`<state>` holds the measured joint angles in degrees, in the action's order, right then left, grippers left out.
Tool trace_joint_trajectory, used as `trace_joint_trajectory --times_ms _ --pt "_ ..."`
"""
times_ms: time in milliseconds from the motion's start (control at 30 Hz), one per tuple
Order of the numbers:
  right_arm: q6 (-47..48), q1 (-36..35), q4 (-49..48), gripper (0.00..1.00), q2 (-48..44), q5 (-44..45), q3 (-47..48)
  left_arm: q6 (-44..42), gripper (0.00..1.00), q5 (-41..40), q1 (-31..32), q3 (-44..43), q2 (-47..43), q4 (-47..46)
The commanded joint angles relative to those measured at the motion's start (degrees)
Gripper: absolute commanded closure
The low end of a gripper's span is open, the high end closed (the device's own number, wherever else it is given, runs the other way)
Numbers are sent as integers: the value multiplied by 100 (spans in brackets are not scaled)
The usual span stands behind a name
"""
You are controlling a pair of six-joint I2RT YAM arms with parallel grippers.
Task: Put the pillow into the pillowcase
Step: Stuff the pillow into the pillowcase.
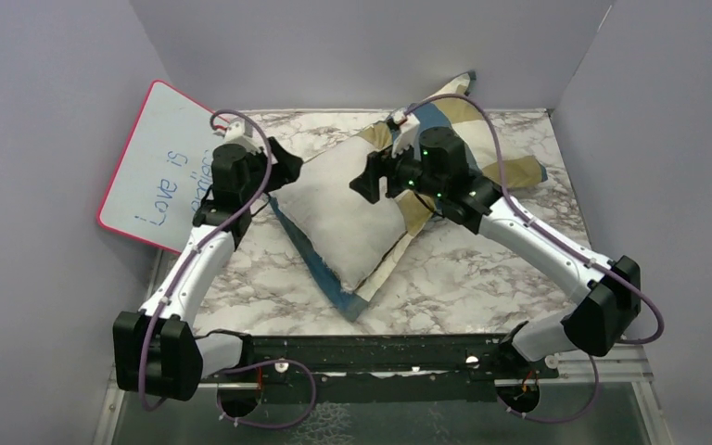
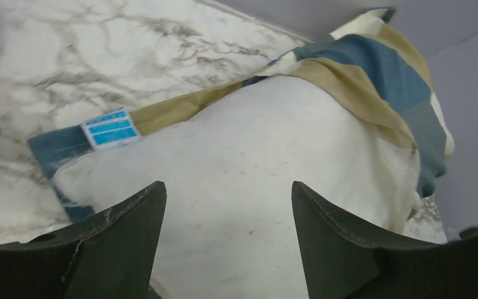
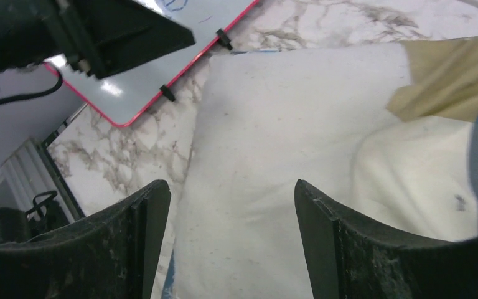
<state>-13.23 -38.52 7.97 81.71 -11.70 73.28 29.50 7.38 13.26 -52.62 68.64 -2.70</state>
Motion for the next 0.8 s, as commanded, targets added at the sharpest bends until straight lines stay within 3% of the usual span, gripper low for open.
trace_joint_trajectory --times_ms 0,67,200,300,500,567,600,667,700,767 --pt "706 -616 655 23 378 291 386 771 28 755 -797 247 -59 808" --pt "1202 -925 531 22 521 384 317 911 29 914 -997 429 -35 857" --pt "2689 -1722 217 15 987 1623 17 1170 31 1328 -1262 843 2 677" --pt "3428 -1941 -48 2 1479 2172 -175 1318 36 1484 -1273 1136 -27 454" --pt "4382 -2124 -1079 3 2679 3429 -643 1269 40 1337 -1273 1421 -3 534" --pt "4423 -2115 -1350 17 2989 3723 -666 1276 43 1316 -1273 1496 -4 564" --pt "4342 -2115 -1502 44 3026 3783 -697 1290 45 1286 -1273 1526 -29 591" --pt "4075 -2080 -1819 88 2905 3738 -785 1306 49 1160 -1273 1572 -111 660" --pt "3901 -2049 -1888 98 2795 3715 -788 1345 52 1066 -1273 1585 -169 710" --pt "3392 -1932 -1785 100 2488 3443 -720 1391 51 1063 -1273 1583 -253 826"
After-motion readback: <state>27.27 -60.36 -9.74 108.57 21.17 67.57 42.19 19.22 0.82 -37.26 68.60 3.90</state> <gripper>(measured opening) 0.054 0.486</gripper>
